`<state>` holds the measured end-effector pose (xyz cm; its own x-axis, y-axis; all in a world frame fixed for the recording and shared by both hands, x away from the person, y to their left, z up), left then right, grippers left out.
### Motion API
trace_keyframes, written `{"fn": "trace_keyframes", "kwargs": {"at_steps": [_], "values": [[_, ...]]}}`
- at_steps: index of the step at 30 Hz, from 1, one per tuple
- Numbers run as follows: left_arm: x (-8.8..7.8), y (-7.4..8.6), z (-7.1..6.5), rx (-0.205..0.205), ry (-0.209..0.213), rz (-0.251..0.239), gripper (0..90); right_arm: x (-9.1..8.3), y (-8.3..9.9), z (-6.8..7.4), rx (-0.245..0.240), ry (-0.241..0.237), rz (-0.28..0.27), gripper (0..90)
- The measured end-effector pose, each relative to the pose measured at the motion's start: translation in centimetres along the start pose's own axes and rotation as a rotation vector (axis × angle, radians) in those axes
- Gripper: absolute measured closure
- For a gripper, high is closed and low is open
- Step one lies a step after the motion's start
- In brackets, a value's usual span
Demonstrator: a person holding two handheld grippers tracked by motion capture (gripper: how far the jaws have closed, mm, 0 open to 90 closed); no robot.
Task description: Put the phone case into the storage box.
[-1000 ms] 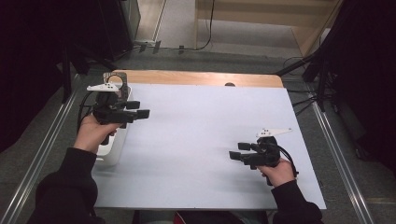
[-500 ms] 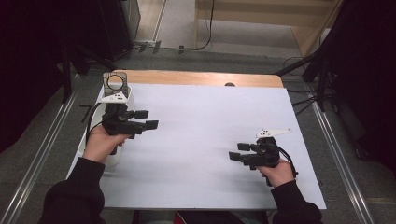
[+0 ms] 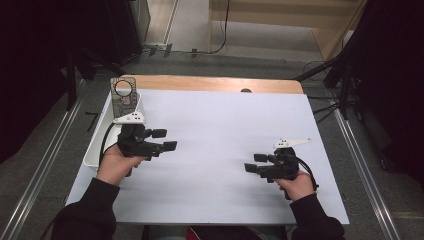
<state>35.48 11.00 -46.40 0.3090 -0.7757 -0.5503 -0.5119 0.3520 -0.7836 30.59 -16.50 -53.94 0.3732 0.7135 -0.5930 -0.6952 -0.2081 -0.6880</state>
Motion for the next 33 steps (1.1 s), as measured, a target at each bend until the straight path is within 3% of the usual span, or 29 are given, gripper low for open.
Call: {"fn": "trace_keyframes", "kwargs": {"at_steps": [15, 33], "values": [[1.1, 1.9, -1.3, 0.022, 0.019, -0.01, 29.7, -0.1, 0.0, 0.0, -0.005, -0.001, -0.003, 31.7], [1.3, 5.3, -1.6, 0.04, 0.015, 0.013, 29.7, -0.8, 0.8, 0.0, -0.01, 0.003, -0.001, 30.9]]}}
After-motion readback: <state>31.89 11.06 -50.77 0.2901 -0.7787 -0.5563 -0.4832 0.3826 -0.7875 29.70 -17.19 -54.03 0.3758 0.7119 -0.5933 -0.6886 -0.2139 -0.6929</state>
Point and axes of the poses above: each handheld gripper's, and its own axes: x roughly forward along the jaws, y roughly out of its underside, z roughly to its left, the point moved 10 cm from there along x, roughly forward along the jaws, and after that the axes turned 1 degree about z, right-handed, at the moved point
